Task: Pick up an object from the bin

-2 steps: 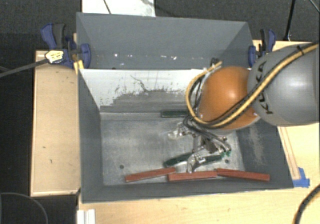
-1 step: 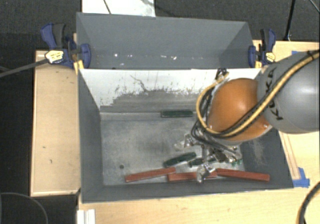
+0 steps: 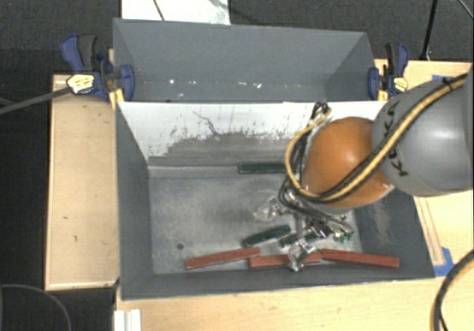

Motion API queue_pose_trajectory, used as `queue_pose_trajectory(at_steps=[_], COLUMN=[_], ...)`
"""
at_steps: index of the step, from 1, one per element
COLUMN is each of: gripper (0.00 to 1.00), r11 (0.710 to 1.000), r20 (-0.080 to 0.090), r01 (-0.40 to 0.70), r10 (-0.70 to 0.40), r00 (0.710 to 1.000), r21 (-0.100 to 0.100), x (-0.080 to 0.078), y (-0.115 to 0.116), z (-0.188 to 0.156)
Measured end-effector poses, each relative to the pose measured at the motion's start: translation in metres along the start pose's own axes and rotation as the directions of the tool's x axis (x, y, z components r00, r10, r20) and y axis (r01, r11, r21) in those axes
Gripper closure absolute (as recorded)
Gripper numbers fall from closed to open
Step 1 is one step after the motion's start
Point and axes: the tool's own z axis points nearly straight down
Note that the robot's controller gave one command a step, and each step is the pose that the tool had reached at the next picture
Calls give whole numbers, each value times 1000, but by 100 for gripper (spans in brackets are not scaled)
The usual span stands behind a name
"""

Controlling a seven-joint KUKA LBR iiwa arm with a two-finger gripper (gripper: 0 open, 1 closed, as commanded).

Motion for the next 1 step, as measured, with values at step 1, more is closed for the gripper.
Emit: queue_pose_trajectory(at_steps=[1], gripper=[100], r11=[993], r20=[26], r01=[-113], r10=[113], r00=[993], r21=[10], x=[7], y=[4], z=[6])
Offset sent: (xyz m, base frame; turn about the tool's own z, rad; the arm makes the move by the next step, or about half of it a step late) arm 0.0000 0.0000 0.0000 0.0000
